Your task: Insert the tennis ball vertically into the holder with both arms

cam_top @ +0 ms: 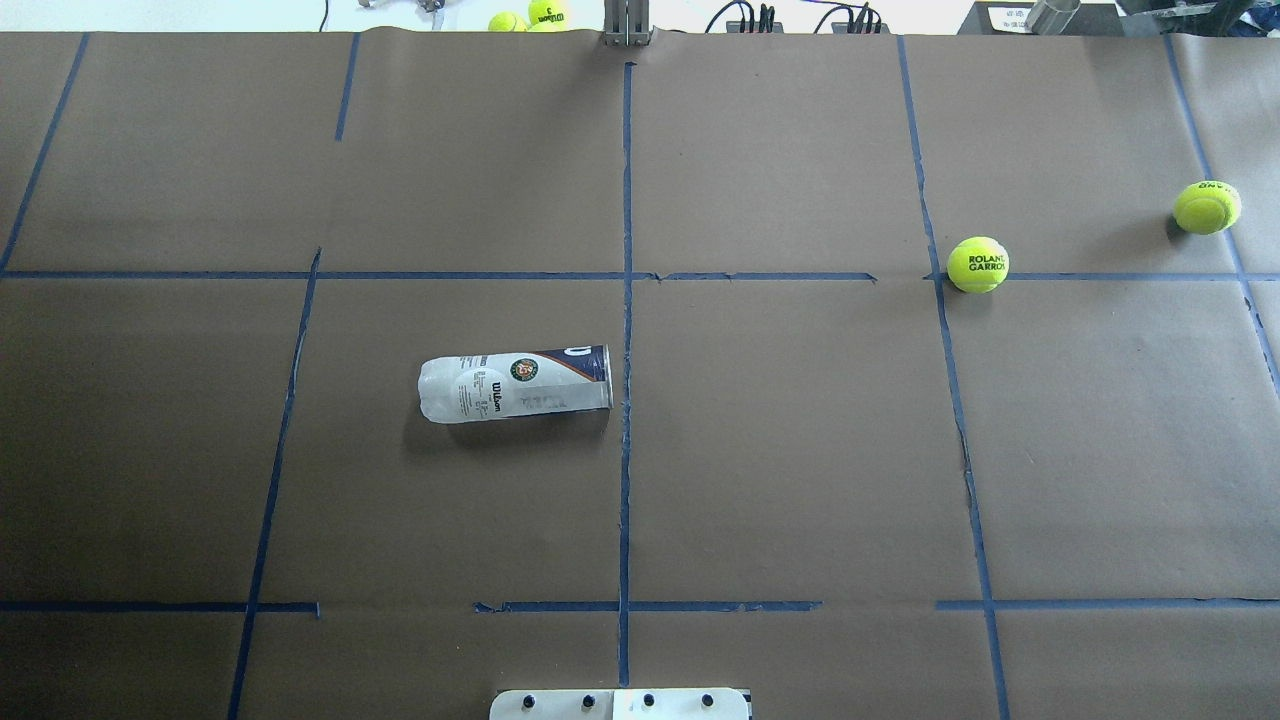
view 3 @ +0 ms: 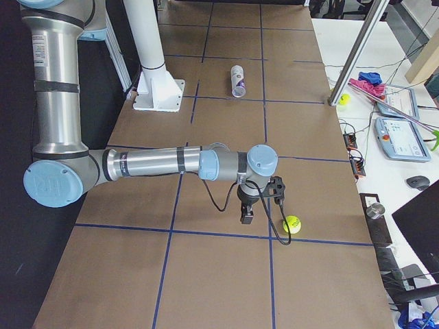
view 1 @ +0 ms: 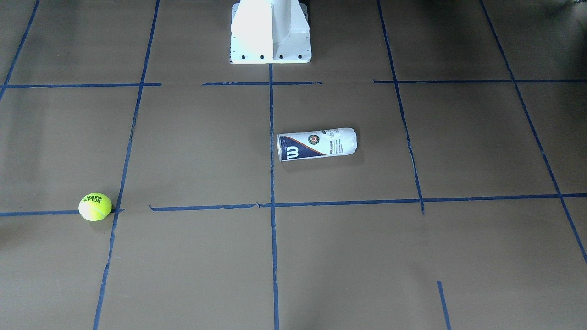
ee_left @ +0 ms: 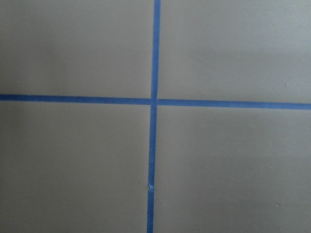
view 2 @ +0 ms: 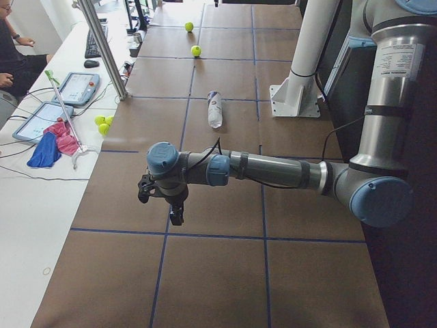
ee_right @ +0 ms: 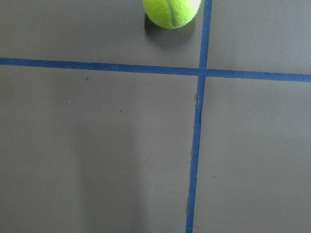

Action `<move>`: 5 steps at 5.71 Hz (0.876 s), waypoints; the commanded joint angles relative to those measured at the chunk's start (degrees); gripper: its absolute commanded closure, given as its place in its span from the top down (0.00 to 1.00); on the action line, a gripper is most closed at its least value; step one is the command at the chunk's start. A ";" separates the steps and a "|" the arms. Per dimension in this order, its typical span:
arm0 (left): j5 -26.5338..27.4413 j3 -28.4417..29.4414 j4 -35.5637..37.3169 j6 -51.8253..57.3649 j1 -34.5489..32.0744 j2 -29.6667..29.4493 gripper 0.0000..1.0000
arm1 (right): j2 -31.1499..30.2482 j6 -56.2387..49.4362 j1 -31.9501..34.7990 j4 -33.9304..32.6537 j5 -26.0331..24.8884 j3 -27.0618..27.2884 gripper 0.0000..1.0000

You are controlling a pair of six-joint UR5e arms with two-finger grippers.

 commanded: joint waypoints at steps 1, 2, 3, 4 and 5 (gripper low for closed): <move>0.02 -0.30 0.02 -0.17 0.01 -0.15 1.00 | -0.04 -0.13 0.00 0.10 0.00 0.05 1.00; 0.02 -0.47 0.02 -0.35 0.10 0.19 1.00 | -0.04 -0.04 0.00 0.10 0.00 0.05 1.00; -0.07 -0.39 0.11 -0.44 0.10 0.37 1.00 | 0.05 -0.04 0.00 0.10 0.00 0.05 1.00; -0.68 -0.65 -0.15 -0.35 0.10 1.85 1.00 | 0.05 -0.04 0.00 0.18 0.00 0.49 1.00; -0.42 -1.08 -0.15 -0.26 0.19 2.04 1.00 | 0.05 -0.04 0.00 0.27 0.00 0.40 1.00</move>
